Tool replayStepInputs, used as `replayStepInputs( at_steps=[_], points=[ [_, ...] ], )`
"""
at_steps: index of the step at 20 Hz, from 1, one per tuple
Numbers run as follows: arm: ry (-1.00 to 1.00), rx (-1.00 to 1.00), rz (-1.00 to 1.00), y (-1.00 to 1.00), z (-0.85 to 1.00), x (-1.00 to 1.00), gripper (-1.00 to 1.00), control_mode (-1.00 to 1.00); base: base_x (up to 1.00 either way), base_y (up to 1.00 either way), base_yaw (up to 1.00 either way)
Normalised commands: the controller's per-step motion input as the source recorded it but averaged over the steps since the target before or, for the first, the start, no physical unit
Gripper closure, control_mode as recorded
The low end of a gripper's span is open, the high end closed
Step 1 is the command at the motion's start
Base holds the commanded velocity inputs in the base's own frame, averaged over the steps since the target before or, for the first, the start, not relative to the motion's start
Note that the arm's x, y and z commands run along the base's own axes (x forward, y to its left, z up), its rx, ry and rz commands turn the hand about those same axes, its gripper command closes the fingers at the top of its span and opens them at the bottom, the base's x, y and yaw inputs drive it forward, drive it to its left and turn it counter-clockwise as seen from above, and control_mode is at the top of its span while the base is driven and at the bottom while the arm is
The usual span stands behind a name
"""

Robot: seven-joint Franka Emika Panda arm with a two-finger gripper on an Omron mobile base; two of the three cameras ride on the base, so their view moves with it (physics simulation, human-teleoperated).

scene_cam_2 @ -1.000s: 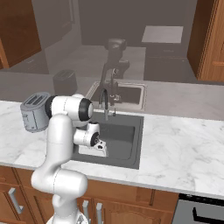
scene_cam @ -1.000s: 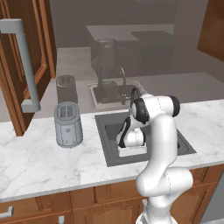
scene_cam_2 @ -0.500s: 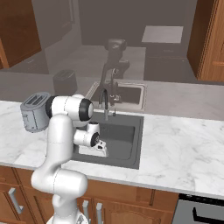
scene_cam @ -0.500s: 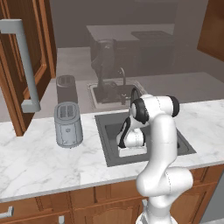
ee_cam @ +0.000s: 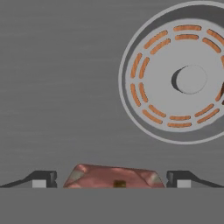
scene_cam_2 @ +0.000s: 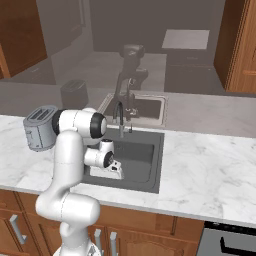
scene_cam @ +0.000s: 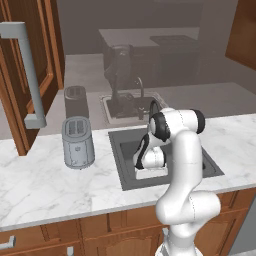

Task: Pick up the sponge and bar soap from the sink, and place them back in the cabinet, and close the cabinet doors.

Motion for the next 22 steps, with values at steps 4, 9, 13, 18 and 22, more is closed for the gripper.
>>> replayStepInputs(
  at_steps=[4, 9, 13, 18, 22],
  points=[
    [0.0, 0.0, 0.0, 0.0, 0.0, 0.0, -1.0, -1.0, 0.0, 0.0, 0.0],
    [0.0, 0.0, 0.0, 0.0, 0.0, 0.0, -1.0, -1.0, 0.0, 0.0, 0.0],
    [0.0, 0.0, 0.0, 0.0, 0.0, 0.0, -1.0, -1.0, 0.0, 0.0, 0.0],
    [0.0, 0.0, 0.0, 0.0, 0.0, 0.0, 1.0, -1.0, 0.0, 0.0, 0.0],
    [0.0, 0.0, 0.0, 0.0, 0.0, 0.0, 1.0, -1.0, 0.0, 0.0, 0.0]
  ],
)
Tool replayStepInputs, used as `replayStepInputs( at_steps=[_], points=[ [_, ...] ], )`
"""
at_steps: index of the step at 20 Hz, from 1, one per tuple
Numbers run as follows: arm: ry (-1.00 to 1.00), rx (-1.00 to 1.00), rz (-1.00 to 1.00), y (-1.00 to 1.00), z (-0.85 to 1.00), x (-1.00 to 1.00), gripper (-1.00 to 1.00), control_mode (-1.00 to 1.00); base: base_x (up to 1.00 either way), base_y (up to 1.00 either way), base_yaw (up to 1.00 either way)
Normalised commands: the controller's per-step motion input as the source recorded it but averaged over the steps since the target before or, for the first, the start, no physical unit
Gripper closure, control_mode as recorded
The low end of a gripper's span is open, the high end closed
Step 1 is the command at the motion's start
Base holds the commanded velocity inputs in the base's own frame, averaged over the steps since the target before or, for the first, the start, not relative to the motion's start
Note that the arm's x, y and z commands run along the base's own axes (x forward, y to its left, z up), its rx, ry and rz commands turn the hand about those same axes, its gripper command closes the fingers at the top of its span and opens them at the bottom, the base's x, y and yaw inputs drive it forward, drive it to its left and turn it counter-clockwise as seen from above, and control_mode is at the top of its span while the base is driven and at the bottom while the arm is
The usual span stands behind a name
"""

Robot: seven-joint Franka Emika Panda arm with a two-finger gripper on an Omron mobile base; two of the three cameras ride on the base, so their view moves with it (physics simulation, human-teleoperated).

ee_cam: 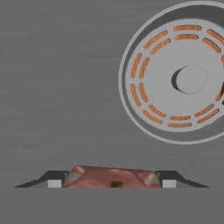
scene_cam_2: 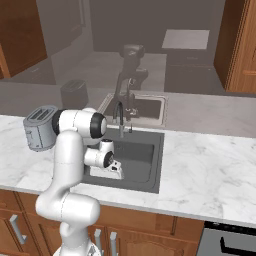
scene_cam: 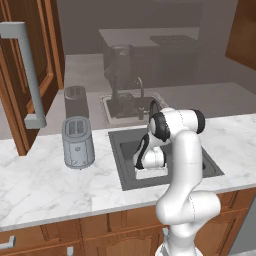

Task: Pick up the sponge and bar soap from the sink, and place them back in the cabinet, and close the cabinet doors.

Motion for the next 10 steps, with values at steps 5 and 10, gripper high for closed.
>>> replayStepInputs(
  at_steps=[5, 10],
  points=[
    [0.0, 0.0, 0.0, 0.0, 0.0, 0.0, 1.0, -1.0, 0.0, 0.0, 0.0],
    [0.0, 0.0, 0.0, 0.0, 0.16, 0.0, 1.0, -1.0, 0.0, 0.0, 0.0]
  ],
)
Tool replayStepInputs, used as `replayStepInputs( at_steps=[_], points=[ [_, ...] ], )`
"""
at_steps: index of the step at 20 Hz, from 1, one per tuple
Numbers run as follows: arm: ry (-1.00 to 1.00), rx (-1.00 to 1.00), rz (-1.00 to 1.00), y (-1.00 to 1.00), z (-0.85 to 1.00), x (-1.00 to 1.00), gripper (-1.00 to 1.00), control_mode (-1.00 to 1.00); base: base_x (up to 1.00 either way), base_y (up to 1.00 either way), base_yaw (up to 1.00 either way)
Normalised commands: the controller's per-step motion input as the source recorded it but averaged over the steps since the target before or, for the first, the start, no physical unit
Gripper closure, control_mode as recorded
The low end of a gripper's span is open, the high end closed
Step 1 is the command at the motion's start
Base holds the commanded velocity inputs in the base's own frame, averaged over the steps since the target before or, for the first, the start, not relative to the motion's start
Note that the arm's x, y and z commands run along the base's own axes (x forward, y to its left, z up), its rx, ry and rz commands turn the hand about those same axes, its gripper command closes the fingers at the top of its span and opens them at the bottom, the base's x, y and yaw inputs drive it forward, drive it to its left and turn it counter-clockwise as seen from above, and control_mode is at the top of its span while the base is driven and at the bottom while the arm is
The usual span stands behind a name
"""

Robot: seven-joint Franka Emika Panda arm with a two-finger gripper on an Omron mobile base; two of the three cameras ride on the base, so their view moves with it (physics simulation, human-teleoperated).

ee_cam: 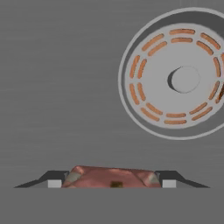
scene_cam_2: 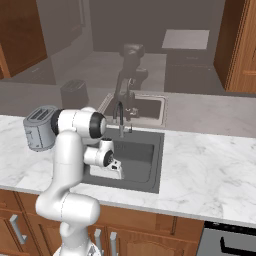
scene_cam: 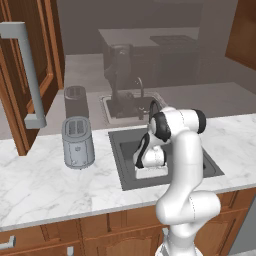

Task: Pick up the sponge and bar soap from the sink, and place them back in the cabinet, and close the cabinet doors.

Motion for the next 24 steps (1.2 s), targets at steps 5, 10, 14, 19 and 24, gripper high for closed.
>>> replayStepInputs(
  at_steps=[5, 10, 14, 19, 24],
  points=[
    [0.0, 0.0, 0.0, -0.01, 0.36, 0.0, 1.0, -1.0, 0.0, 0.0, 0.0],
    [0.0, 0.0, 0.0, 0.0, 0.34, 0.0, 1.0, -1.0, 0.0, 0.0, 0.0],
    [0.0, 0.0, 0.0, 0.0, 0.34, 0.0, 1.0, -1.0, 0.0, 0.0, 0.0],
    [-0.01, 0.0, 0.0, 0.0, 0.34, 0.0, 1.0, -1.0, 0.0, 0.0, 0.0],
    [-0.03, 0.0, 0.0, -0.01, 0.37, 0.0, 1.0, -1.0, 0.0, 0.0, 0.0]
  ],
)
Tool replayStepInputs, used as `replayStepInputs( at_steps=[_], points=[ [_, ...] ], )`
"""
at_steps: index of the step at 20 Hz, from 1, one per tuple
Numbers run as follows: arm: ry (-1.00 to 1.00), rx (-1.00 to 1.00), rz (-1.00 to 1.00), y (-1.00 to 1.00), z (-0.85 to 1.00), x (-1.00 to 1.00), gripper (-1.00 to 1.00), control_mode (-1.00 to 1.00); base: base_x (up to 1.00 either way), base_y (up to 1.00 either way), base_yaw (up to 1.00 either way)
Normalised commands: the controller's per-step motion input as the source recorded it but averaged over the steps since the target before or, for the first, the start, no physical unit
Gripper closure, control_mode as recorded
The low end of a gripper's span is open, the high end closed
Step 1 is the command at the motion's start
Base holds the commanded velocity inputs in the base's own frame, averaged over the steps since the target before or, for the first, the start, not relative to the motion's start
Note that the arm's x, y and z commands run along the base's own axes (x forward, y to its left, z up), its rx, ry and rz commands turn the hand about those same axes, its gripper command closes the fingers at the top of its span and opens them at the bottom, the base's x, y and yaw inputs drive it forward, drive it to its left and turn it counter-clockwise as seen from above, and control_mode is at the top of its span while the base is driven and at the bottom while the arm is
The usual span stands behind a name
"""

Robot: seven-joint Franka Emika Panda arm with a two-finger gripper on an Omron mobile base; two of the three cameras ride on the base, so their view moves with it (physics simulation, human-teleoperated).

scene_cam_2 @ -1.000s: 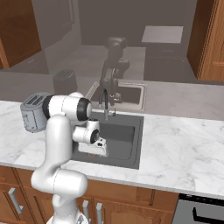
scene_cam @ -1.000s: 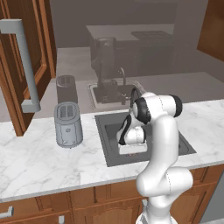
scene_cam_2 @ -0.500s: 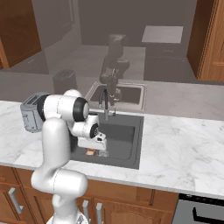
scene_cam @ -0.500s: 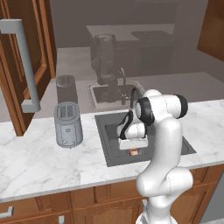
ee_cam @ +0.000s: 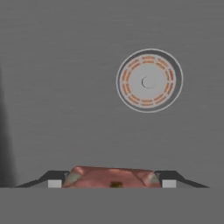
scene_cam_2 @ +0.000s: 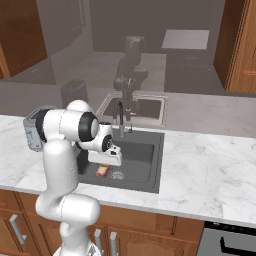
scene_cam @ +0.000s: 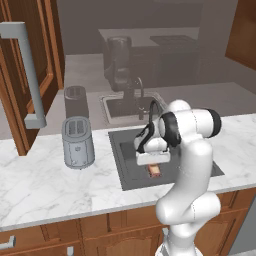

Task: Pick up the sponge and bar soap from the sink, and place them back in the cabinet, and close the cabinet doors.

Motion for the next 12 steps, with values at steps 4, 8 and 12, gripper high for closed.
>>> replayStepInputs(
  at_steps=[4, 8, 12],
  points=[
    [-0.04, 0.0, 0.0, -0.03, 0.4, 0.0, 1.0, -1.0, 0.0, 0.0, 0.0],
    [-0.04, 0.0, 0.0, -0.04, 0.4, 0.0, 1.0, -1.0, 0.0, 0.0, 0.0],
    [-0.04, 0.0, 0.0, -0.04, 0.42, 0.0, 1.0, -1.0, 0.0, 0.0, 0.0]
  ],
)
